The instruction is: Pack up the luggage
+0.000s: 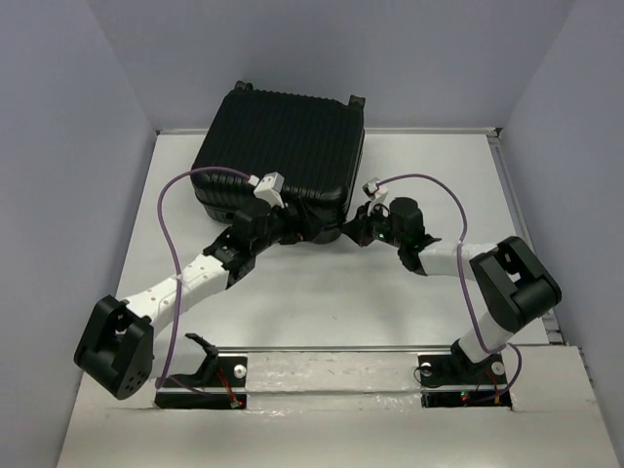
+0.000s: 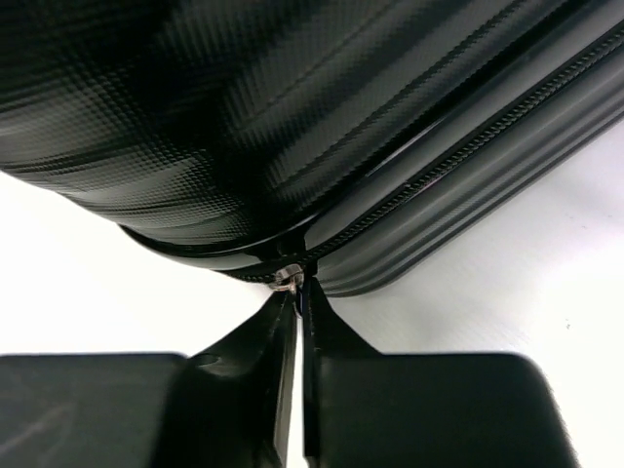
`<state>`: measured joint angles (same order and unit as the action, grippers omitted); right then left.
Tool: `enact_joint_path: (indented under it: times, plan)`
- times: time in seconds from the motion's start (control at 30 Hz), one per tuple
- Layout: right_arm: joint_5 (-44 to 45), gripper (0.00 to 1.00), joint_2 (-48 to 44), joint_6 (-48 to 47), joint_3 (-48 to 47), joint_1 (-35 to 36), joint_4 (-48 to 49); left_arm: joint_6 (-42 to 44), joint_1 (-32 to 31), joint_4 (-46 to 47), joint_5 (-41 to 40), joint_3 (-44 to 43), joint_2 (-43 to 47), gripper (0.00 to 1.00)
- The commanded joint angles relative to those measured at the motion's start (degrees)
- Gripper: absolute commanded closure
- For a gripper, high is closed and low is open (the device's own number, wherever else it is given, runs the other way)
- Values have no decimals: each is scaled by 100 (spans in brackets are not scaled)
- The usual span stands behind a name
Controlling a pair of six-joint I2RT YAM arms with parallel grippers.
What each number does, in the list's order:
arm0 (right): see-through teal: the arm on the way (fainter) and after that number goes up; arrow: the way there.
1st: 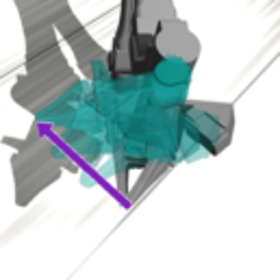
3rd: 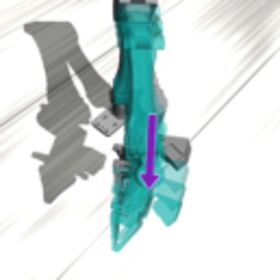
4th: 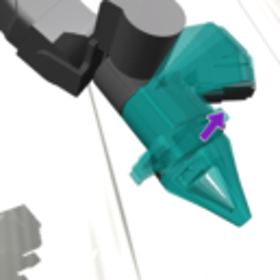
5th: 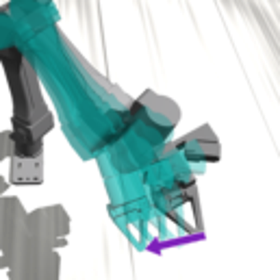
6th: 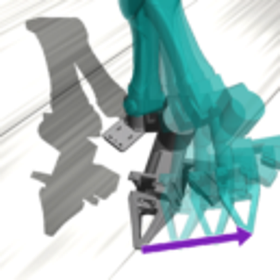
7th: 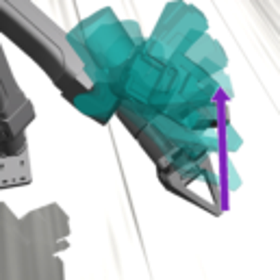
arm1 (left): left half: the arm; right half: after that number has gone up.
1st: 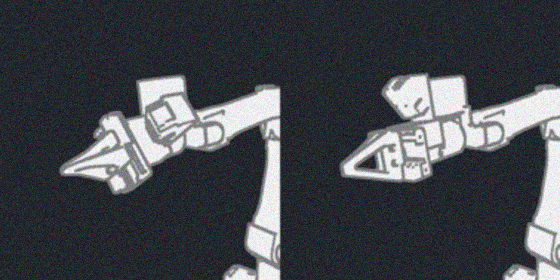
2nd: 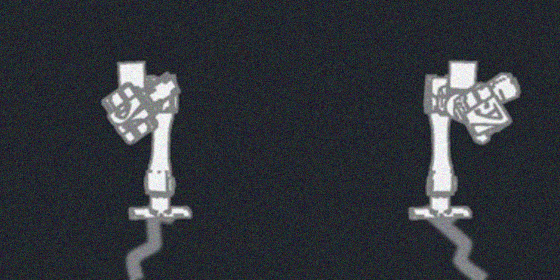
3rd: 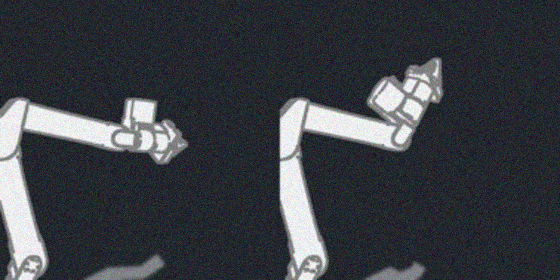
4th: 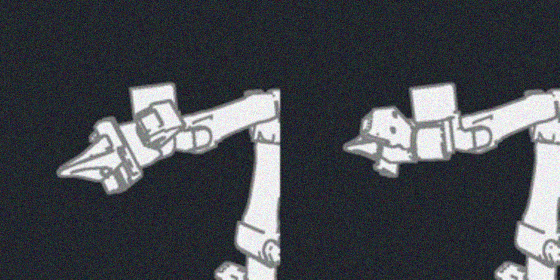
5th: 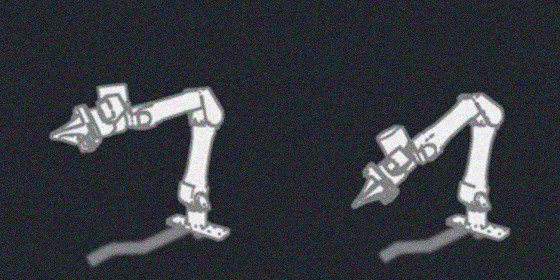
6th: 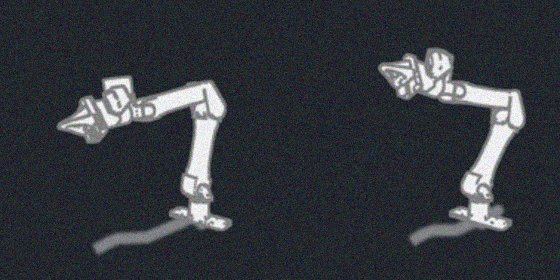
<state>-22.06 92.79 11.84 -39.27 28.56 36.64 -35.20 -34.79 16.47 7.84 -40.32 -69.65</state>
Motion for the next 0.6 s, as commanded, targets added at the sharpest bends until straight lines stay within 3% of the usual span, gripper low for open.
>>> enact_joint_path:
  times: [0.0,0.27,0.43,0.57]
  plan:
    - [246,93,-68,90,-117,36,703,57,-28,234,-116,-407,-128,1]
    - [721,93,-1131,635,823,300,414,92,-168,243,-528,-1021,-663,2]
    - [1046,93,-1746,829,1281,747,-315,84,-353,260,-529,-1574,-1331,2]
    - [1186,93,-1678,1075,1238,1623,-351,-21,-485,260,-328,-1988,-1631,2]
